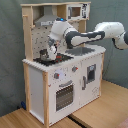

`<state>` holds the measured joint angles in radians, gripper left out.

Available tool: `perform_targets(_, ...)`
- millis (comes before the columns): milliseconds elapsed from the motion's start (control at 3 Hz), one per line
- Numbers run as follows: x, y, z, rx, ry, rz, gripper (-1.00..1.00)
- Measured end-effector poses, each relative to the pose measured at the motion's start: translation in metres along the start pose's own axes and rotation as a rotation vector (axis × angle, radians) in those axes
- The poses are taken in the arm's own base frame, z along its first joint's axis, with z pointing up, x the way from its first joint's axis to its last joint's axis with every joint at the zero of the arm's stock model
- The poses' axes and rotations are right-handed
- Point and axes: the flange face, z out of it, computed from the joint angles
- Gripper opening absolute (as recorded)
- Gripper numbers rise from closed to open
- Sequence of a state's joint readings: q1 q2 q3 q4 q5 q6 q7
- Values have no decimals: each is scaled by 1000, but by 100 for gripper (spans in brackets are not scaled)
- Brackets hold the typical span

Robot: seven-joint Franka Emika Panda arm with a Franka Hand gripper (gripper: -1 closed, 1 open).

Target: Play with the kitchen

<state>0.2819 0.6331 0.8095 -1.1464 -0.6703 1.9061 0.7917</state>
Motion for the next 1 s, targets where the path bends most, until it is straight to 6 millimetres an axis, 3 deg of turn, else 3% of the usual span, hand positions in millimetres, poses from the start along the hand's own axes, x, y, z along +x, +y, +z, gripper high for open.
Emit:
perform_targets(333,-3,8,-1,-46,-33,5,-100)
perform_targets(667,-3,8,0,-47,-34,4,100)
perform_targets(1000,-6,0,-47,-38,27,-18,100)
